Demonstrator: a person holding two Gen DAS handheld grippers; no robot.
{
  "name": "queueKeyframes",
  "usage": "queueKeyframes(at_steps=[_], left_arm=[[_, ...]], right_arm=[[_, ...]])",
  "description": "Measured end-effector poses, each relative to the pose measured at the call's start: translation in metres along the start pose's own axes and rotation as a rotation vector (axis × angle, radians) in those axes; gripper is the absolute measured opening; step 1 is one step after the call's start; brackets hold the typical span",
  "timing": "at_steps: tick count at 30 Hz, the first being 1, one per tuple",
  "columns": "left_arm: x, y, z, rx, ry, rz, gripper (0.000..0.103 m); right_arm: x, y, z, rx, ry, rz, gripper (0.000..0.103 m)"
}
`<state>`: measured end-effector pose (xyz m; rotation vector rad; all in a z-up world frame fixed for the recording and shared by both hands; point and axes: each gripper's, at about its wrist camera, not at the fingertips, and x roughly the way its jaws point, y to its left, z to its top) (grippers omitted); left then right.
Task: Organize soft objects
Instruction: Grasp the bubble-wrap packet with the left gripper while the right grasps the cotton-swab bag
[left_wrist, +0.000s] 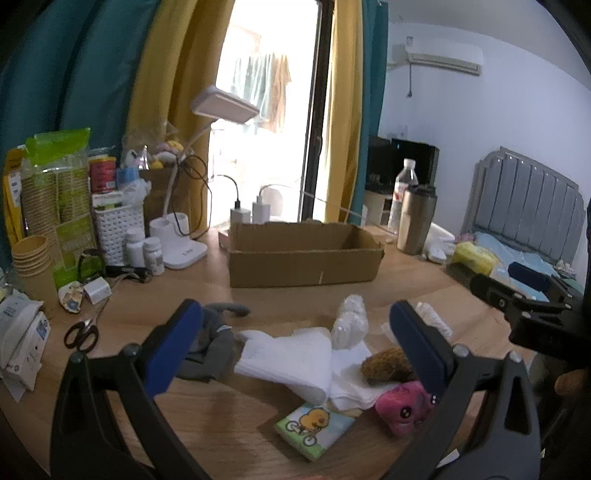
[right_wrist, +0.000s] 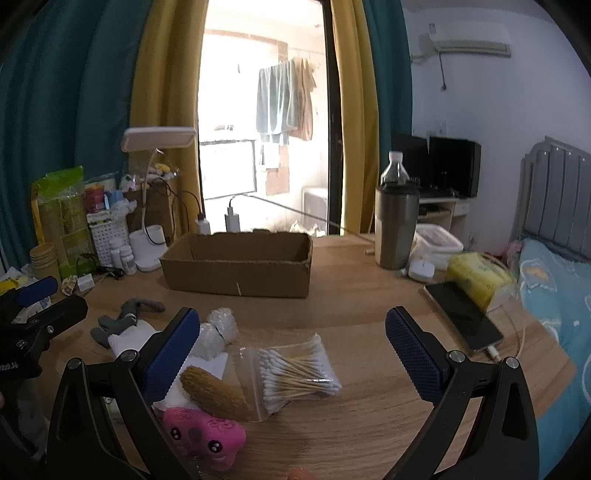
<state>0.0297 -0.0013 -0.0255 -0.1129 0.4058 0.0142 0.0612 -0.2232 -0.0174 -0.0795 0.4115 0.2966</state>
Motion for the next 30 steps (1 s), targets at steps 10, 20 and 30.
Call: queueKeyframes(at_steps=[10,20,30], left_arm=[[0.043,-0.006,0.001,0.02,0.107,-0.023,0.102],[0.082,-0.015,0.003,0.038,0.213,-0.034,0.102],[0.116,-0.029,0.005,0.07,0.317,-0.055,0.102]], right_arm=[[0.051,-0.014,-0.009,0.029,0.132,0.019,0.102],[0.097,-0.023,-0.019,0.046,0.28,0.084,0.102],[0.122,-0.023,-0.023,0.024,0.364,0.178,0.102]])
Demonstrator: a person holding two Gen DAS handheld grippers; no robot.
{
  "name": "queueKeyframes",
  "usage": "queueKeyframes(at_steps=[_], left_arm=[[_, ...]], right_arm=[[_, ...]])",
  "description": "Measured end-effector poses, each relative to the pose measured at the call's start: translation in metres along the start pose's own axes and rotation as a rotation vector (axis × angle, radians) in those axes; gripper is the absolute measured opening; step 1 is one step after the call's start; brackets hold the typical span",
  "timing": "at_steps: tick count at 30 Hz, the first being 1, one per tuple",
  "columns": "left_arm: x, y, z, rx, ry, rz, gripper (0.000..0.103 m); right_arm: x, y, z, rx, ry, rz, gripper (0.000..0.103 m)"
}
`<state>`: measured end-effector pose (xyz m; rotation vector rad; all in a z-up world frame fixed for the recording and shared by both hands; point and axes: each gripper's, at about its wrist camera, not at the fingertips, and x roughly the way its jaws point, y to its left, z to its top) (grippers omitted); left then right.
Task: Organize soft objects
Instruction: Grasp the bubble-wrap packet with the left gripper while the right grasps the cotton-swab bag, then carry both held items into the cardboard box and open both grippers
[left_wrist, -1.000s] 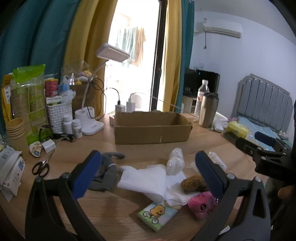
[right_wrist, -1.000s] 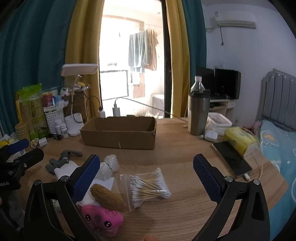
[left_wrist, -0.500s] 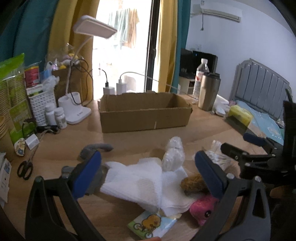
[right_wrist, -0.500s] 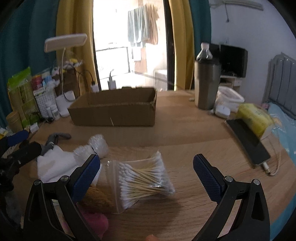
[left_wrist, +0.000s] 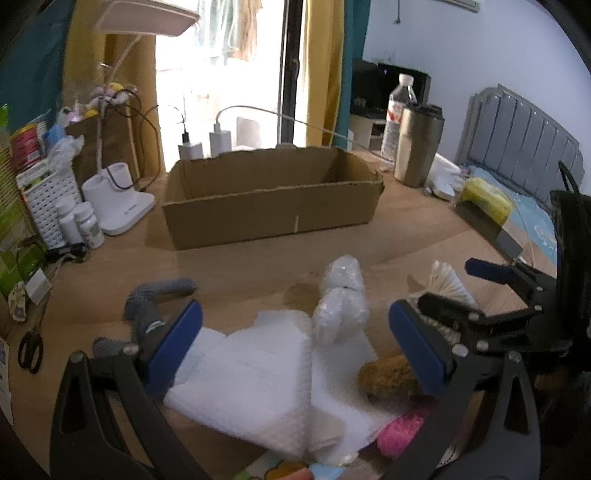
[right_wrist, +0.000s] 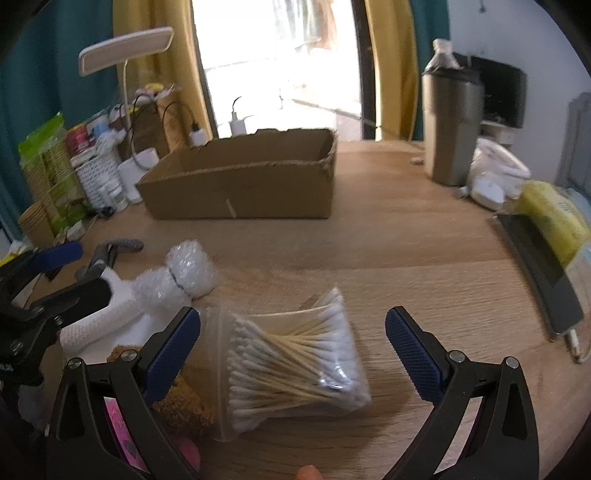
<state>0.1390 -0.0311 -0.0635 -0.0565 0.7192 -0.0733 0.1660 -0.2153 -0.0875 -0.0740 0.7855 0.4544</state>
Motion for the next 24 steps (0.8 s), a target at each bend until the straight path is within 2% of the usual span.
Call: queueKeyframes(at_steps=[3,7,9,10,12,15,19,24], left_arm=[[0.007,-0.006,0.005,0.02,0.02,-0.01,0.102],[0.019,-0.017,0.012,0.056,0.058,-0.027,0.101],[0.026,-0.022,0.014,0.072,0.083,-0.027,0.094],[0.031,-0.024,0.015,0.077,0.1,-0.033,0.085],[0.039,-0.027,0.017,0.079,0.129,-0.045,0.082],[0.045,-0.03,0.018,0.08,0.15,-0.052,0.076],[0.057,-0.031,0.017,0.077,0.202,-0.071,0.054],[0.061,-0.035,0.016,0.08,0.23,-0.082,0.04]], right_arm=[[0.003,0.0,0.001,-0.021,0.024,0.023,0.099],[0.011,-0.003,0.0,-0.034,0.07,0.039,0.087],[0.016,-0.004,0.0,-0.037,0.098,0.048,0.082],[0.016,-0.005,0.0,-0.038,0.1,0.053,0.081],[0.017,-0.004,-0.001,-0.045,0.103,0.052,0.075],[0.017,-0.006,-0.001,-0.044,0.108,0.062,0.073],[0.015,-0.012,-0.001,-0.042,0.103,0.064,0.072],[0.011,-0.019,0.001,-0.028,0.087,0.052,0.068]])
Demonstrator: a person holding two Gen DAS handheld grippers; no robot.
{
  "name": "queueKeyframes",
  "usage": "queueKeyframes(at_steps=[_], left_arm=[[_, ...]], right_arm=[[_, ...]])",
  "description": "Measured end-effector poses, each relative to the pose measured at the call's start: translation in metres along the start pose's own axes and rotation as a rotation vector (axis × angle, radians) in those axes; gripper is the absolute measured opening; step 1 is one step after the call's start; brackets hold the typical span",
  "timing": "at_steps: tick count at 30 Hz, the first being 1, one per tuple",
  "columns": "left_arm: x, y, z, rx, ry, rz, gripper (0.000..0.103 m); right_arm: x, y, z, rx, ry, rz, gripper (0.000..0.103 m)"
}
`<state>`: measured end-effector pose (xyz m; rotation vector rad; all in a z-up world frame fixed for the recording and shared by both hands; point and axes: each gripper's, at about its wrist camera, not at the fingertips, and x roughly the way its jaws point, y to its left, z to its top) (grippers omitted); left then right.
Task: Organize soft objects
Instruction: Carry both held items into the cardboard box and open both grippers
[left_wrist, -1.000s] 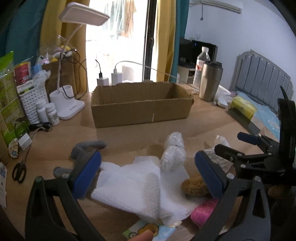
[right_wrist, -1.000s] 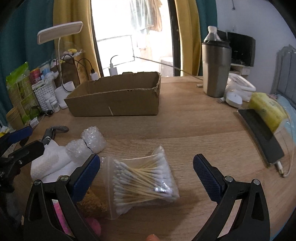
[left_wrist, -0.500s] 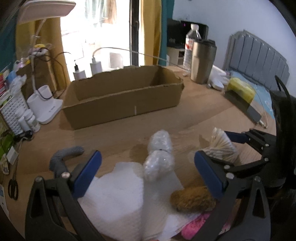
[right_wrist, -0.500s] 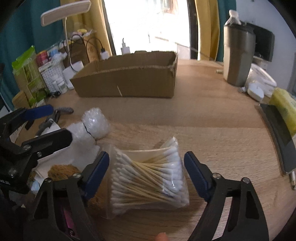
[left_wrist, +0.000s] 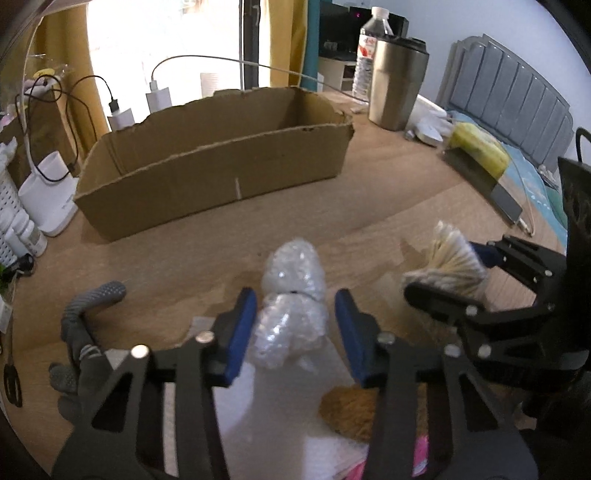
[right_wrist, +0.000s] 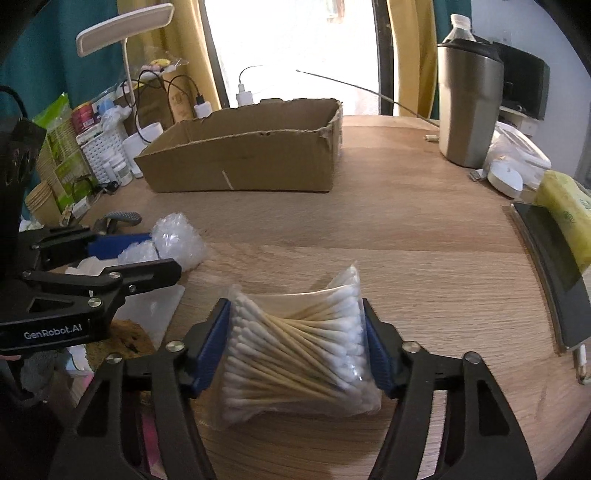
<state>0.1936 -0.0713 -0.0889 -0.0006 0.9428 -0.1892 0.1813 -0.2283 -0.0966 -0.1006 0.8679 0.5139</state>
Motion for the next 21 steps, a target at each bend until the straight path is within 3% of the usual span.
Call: queueKeyframes(at_steps=[9,21], left_arm=[[-0.012,0.004,-0.001,-0.015,-0.028,-0.025,0.034],[-0.054,0.015,0.016,-0.037,-0.157,-0.081,0.034]], right_arm=[[-0.009,-0.002,0.001,-0.004,-0.035,-0.023,0.067],[-0.026,0.004,0.019,-0.033,-0.104,-0.043,0.067]])
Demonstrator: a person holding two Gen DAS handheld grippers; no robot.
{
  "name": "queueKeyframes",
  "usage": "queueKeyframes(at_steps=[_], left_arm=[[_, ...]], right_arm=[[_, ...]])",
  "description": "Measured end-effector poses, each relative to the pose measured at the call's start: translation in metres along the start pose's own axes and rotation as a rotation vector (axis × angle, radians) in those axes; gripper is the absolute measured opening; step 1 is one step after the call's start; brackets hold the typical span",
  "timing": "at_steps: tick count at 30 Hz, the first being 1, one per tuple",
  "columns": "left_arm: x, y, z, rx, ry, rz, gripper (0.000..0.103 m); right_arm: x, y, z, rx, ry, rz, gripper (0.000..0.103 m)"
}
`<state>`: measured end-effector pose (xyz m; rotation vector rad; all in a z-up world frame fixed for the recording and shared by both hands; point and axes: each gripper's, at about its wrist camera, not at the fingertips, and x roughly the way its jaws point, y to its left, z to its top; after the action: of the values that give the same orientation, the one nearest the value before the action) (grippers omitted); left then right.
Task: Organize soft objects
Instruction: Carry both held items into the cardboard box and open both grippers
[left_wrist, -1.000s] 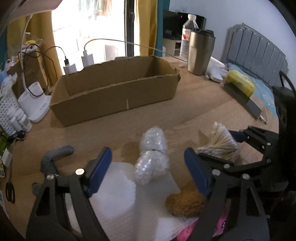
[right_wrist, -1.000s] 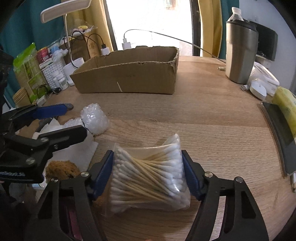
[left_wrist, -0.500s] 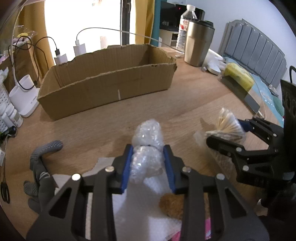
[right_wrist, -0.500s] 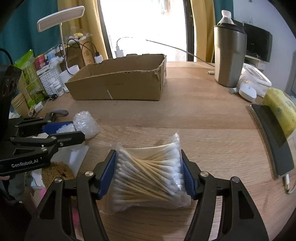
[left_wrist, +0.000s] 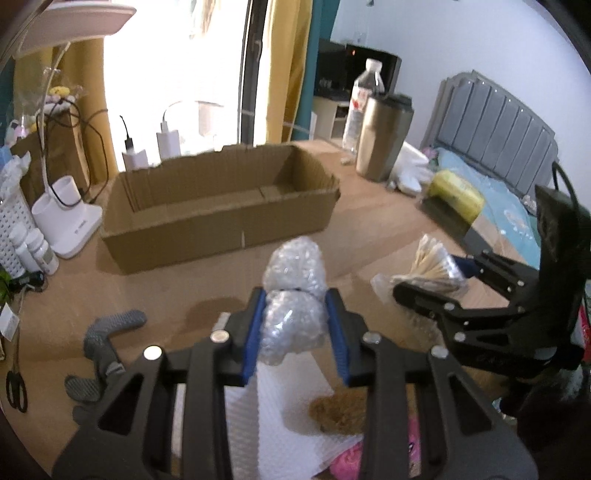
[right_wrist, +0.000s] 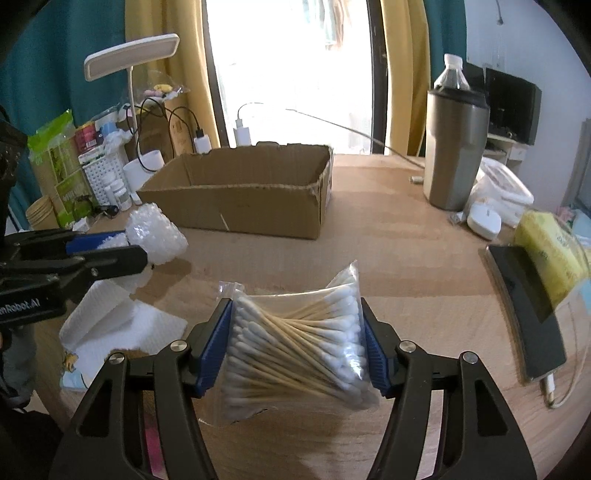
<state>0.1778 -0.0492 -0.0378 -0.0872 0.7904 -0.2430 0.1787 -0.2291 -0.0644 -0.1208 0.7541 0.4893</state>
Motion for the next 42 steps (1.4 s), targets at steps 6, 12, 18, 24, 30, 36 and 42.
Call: queueKeyframes(at_steps=[6,12,18,24,30,36,42], left_arm=[[-0.013,0.003,0.011,0.008,-0.06,-0.009,0.034],[-0.021,0.011,0.02,0.002,-0.101,-0.016,0.034],[-0.023,0.021,0.031,-0.01,-0.136,-0.023,0.034],[-0.018,0.032,0.04,-0.031,-0.155,-0.031,0.034],[-0.009,0.043,0.049,-0.053,-0.164,-0.031,0.034],[0.001,0.052,0.058,-0.069,-0.172,-0.033,0.034],[0.016,0.059,0.065,-0.09,-0.167,-0.041,0.034]], right_arm=[[-0.005,0.004,0.014,-0.012,-0.039,-0.013,0.067],[-0.008,0.007,0.026,-0.028,-0.073,-0.024,0.067],[-0.005,0.013,0.04,-0.048,-0.098,-0.024,0.067],[0.001,0.018,0.056,-0.063,-0.122,-0.02,0.067],[0.01,0.02,0.07,-0.07,-0.137,-0.019,0.067],[0.02,0.021,0.082,-0.072,-0.142,-0.016,0.067],[0.033,0.019,0.095,-0.069,-0.154,-0.014,0.067]])
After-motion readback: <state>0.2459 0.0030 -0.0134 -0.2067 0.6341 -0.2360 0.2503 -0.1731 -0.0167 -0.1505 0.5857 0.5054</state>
